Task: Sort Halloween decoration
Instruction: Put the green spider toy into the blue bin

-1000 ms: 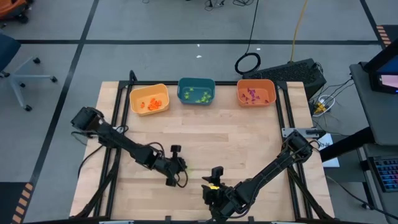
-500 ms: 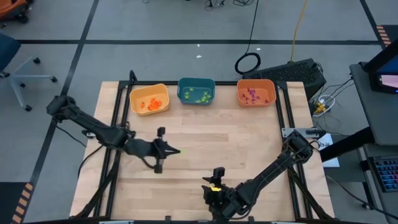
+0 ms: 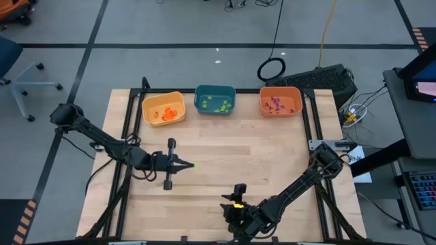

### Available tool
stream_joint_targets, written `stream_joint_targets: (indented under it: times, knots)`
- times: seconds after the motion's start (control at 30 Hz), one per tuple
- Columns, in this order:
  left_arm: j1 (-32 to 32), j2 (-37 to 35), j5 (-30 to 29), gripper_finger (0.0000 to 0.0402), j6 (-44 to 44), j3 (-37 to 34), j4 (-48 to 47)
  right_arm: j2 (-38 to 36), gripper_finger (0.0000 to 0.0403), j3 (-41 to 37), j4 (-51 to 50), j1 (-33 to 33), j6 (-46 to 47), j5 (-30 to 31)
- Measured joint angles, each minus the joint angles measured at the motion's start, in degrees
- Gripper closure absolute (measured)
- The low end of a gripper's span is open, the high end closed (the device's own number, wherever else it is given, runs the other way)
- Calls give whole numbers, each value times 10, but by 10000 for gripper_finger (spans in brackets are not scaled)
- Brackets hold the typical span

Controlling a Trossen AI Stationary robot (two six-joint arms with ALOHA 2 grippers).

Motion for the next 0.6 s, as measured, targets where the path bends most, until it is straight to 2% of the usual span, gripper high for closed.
stream_joint_targets:
  times: [0.37,0.6]
  knots:
    - [4,0,1,401,119,-2,1,0,248,0,12,-2,-6,3]
    - [4,0,1,401,252,-2,-6,0,248,0,14,-2,-16,18]
